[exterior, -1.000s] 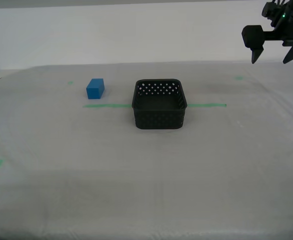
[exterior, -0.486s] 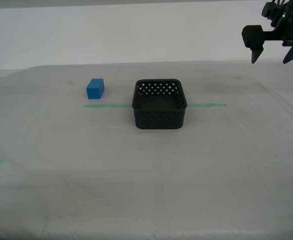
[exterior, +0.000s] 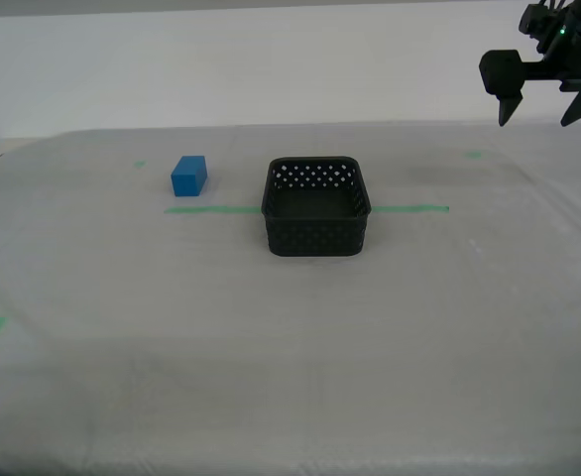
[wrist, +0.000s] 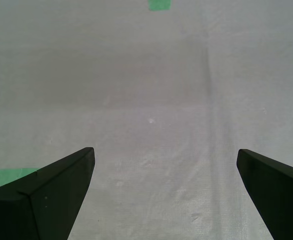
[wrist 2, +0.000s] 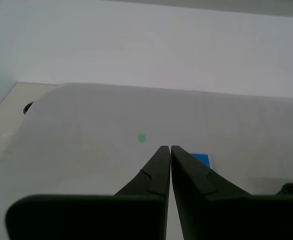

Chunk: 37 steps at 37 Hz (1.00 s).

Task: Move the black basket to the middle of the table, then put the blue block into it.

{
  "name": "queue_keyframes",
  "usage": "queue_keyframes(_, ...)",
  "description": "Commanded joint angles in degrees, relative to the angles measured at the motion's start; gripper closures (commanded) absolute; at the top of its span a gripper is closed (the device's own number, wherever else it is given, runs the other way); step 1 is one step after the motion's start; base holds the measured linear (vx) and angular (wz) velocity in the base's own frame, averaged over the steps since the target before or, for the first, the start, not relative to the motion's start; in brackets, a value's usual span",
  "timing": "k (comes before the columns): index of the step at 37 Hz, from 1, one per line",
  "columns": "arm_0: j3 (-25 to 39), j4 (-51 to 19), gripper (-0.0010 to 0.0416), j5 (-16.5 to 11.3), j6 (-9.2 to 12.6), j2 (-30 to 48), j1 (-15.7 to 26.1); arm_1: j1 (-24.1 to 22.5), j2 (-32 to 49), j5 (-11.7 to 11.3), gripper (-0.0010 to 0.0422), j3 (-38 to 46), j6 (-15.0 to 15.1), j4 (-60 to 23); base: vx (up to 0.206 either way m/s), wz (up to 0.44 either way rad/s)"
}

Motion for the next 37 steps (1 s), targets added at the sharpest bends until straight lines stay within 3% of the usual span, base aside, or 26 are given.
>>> queue_keyframes(1,0.04,0.0,0.0007,-0.02,-0.09,-0.02,0.0,-0.09,0.07,0.0,0.0412,2.34,-0.09,-5.22,0.0,0.0)
queue_keyframes(8,0.04,0.0,0.0007,-0.02,-0.09,-0.02,0.0,-0.17,0.07,0.0,0.0412,6.4,-0.11,-14.86,0.0,0.0)
queue_keyframes(21,0.04,0.0,0.0007,-0.02,-0.09,-0.02,0.0,-0.72,1.09,0.0,0.0412,12.17,-0.09,-23.98,0.0,0.0)
queue_keyframes(31,0.02,0.02,0.0007,-0.02,-0.09,-0.02,0.0,-2.56,7.82,-0.02,0.0412,19.21,0.09,-33.99,0.0,0.0)
queue_keyframes(37,0.02,-0.02,0.0007,-0.02,-0.09,-0.02,0.0,-4.5,12.15,-0.02,0.0412,22.34,0.02,-34.93,0.0,0.0)
